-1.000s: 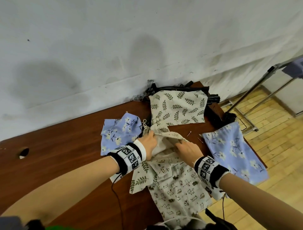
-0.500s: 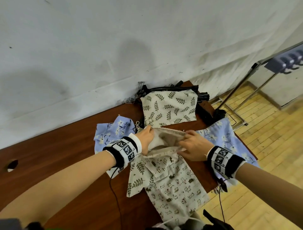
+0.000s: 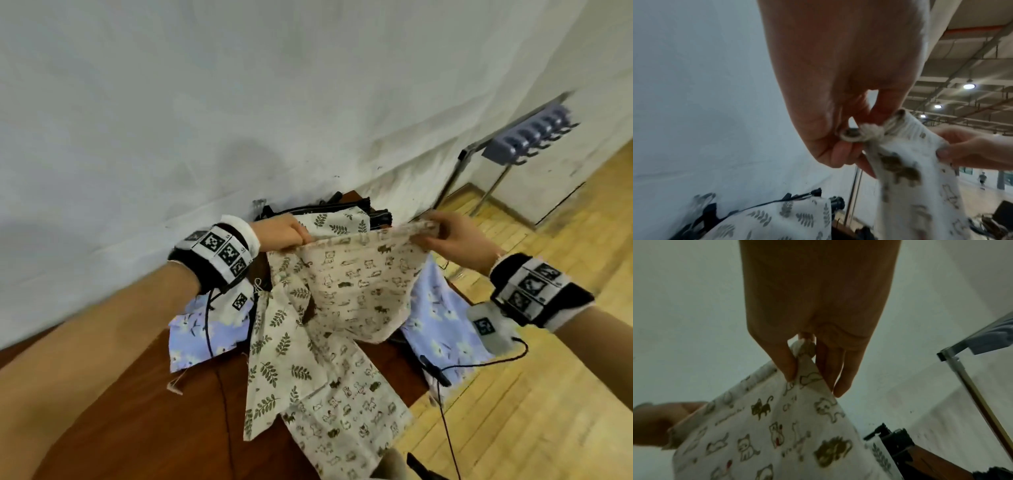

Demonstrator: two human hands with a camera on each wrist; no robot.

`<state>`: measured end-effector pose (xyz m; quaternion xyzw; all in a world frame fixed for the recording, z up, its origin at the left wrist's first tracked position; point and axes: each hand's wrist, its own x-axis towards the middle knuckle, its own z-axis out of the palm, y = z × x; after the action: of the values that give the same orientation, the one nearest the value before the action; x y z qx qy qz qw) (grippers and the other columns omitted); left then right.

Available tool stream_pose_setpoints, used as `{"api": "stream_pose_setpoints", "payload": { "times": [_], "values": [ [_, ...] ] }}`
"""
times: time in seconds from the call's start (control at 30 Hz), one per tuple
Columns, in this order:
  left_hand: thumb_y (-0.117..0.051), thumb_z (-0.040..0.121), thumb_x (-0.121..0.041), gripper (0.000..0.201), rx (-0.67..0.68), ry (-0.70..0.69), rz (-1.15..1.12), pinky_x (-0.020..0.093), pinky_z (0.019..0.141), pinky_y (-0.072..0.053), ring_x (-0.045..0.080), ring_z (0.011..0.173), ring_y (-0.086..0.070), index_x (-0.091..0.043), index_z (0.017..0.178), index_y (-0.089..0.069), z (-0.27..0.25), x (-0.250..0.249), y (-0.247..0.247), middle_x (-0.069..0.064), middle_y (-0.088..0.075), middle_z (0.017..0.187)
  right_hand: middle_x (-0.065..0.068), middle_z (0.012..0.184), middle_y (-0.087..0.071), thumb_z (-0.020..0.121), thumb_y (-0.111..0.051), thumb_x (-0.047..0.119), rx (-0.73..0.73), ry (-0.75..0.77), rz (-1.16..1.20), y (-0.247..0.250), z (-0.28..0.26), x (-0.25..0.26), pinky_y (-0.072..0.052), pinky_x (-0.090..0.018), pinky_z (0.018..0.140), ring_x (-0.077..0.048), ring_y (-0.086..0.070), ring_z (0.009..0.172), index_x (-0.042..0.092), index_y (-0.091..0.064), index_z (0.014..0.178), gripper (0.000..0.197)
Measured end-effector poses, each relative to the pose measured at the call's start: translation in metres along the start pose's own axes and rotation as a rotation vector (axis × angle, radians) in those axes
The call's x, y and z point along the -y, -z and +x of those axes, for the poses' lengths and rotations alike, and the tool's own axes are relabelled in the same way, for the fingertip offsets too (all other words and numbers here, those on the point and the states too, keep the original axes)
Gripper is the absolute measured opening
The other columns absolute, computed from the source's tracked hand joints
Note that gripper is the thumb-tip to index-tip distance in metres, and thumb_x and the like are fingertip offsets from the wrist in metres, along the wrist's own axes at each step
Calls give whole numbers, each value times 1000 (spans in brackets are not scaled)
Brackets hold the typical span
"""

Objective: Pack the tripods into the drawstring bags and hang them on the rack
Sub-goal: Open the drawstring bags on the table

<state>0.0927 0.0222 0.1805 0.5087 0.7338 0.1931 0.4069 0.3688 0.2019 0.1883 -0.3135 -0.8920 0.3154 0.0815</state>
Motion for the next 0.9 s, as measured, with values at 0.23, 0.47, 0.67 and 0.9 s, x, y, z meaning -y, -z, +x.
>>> {"api": "stream_pose_setpoints", "payload": {
  "times": [0.23, 0.47, 0.67, 0.9],
  "values": [
    [-54, 67, -78, 76, 45, -92, -122, 18, 80, -42, 17, 82, -54, -8, 97, -61, -1, -75, -20, 0, -57, 86, -15, 97, -71, 87, -67, 15, -120, -126, 262, 75, -36, -24, -60, -41, 77, -28, -70, 89, 4, -57, 102, 21],
    [-65, 89, -23, 45, 327, -194, -333, 29, 66, -46, 14, 46, -36, -12, 50, -44, 40, -149, -84, 1, -32, 51, -3, 80, -75, 37, -83, 71, -57, -217, 291, 171, -98, -49, -58, -25, 54, -18, -73, 68, 40, -65, 86, 60],
    [-58, 92, -15, 19, 531, -26, -504, 27, 69, -56, 22, 73, -62, -3, 78, -55, 88, -146, -161, 17, -55, 86, -8, 93, -73, 85, -69, 28, 157, -464, 73, 163, -98, -130, -58, -32, 64, -22, -72, 77, 23, -62, 109, 27],
    [-52, 97, -16, 26, 508, 349, -327, 23, 62, -49, 14, 63, -64, -11, 72, -49, 127, -81, -227, 7, -47, 68, -3, 102, -64, 94, -59, 29, 409, -417, -143, 53, -42, -214, -49, -30, 77, -19, -60, 86, 16, -54, 126, 34]
  ]
}}
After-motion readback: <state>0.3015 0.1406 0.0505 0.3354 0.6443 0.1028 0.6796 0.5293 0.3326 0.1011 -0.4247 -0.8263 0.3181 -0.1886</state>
